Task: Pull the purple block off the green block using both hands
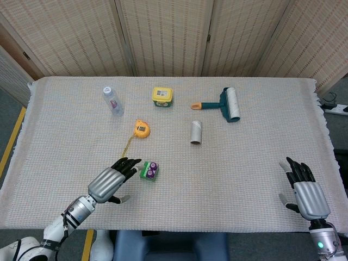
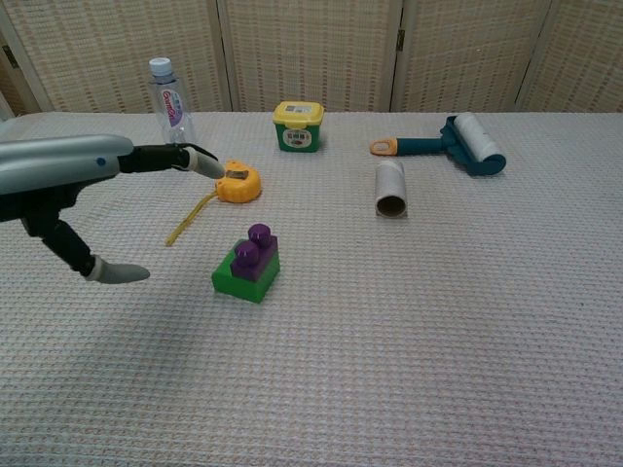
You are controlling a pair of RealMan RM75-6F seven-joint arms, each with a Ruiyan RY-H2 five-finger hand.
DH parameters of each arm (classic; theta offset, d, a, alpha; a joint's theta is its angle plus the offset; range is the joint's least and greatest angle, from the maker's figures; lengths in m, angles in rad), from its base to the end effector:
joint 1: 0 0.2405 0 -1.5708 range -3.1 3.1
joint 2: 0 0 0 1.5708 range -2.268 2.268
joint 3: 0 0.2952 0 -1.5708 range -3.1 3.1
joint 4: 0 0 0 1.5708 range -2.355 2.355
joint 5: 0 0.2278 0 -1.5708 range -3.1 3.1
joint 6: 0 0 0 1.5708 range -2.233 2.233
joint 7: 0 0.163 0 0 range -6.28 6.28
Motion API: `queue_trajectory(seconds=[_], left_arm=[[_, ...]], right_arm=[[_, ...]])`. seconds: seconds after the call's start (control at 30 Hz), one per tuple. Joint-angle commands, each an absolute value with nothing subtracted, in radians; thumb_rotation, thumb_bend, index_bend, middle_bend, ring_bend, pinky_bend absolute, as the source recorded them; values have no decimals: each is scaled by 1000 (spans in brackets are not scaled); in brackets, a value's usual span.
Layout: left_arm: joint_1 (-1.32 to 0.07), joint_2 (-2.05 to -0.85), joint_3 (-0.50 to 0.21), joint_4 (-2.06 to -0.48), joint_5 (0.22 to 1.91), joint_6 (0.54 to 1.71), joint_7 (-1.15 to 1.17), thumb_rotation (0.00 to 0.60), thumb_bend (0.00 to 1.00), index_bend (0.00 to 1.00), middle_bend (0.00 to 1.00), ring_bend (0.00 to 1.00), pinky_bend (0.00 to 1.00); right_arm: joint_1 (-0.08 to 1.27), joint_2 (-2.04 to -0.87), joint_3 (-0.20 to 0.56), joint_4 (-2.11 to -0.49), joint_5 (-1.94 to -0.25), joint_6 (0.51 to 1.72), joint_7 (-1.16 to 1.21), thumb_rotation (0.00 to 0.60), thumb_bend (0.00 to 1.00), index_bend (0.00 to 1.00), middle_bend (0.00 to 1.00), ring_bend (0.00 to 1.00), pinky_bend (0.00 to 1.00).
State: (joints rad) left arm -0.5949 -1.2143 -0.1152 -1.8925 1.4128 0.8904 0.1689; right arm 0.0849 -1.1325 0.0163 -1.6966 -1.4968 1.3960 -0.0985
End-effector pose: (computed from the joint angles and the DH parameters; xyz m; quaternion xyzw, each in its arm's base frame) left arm -0.1601 0.3028 0.0295 -0.7863 -0.3882 -0.3826 0.2911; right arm -0.3410 -0.1938 0.1281 0.6218 -0.4215 0.3525 0.5581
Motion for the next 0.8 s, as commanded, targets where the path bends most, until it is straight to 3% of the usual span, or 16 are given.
queue_trajectory(seconds=[0.03, 0.53, 0.8], left_arm=[[-686, -1237, -177, -1928, 1170, 786, 264, 600, 320, 103, 0, 0, 0], [-899, -1337, -177, -1884, 755, 852, 529, 600, 341, 166, 0, 0, 0], [-1063, -1380, -151, -1864, 445, 857, 662, 600, 340, 164, 0, 0, 0]], right_arm=[[89, -1129, 20, -1696, -1486, 1386, -92, 600, 367, 0, 0, 0, 0], [107, -1106, 28, -1694, -1452, 1343, -46, 600, 366, 0, 0, 0, 0], [120, -1099, 27, -1692, -1442, 1315, -31, 600, 366, 0, 0, 0, 0]])
